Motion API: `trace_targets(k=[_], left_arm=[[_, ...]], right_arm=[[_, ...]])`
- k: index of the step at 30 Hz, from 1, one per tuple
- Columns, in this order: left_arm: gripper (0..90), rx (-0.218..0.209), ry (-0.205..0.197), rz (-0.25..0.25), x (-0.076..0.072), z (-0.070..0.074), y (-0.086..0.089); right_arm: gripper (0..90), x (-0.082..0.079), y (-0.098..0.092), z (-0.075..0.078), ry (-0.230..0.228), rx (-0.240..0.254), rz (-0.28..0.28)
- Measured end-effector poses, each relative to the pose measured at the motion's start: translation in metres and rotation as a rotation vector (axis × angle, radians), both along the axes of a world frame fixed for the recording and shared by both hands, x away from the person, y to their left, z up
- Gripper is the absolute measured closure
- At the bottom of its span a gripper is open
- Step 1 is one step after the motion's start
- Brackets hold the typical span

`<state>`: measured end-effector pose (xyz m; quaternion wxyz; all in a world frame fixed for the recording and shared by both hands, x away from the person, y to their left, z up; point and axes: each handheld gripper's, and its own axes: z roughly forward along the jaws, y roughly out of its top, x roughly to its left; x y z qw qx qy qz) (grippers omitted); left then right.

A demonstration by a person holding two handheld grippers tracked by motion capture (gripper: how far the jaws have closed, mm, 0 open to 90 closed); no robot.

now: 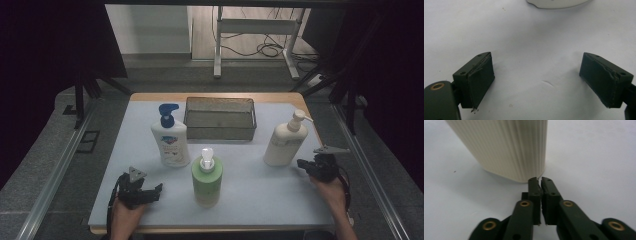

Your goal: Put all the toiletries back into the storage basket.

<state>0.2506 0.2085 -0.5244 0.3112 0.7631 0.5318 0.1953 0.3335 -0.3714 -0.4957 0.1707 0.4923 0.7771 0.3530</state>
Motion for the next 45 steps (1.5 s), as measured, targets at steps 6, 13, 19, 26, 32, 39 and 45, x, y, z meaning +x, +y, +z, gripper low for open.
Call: trace_targets(k=[6,13,19,26,32,39,45], left_arm=[[12.0,0.0,0.0,0.0,0.0,0.0,0.0],[12.0,0.001,0.0,-0.001,0.0,0.0,0.0],[12.0,0.001,0.0,-0.001,0.0,0.0,0.0],[11.9,0.001,-0.001,-0.001,0.0,0.0,0.0],[12.0,0.001,0.0,-0.001,0.0,0.0,0.0],[12.0,0.001,0.0,-0.001,0.0,0.0,0.0],[12.0,0.002,0.001,-0.001,0.0,0.0,0.0]], right_arm=[[90.0,0.013,-0.002,-0.005,0.028,0.018,-0.03],[90.0,0.027,-0.003,-0.005,0.029,0.033,-0.04],[90.0,0.043,0.0,-0.005,0.039,0.034,-0.038],[90.0,0.053,0.001,-0.01,0.043,0.046,-0.028],[90.0,0.055,0.002,-0.015,0.044,0.067,-0.003],[90.0,0.052,-0.001,-0.016,0.04,0.073,0.004],[90.0,0.046,0.0,-0.016,0.051,0.081,0.023]])
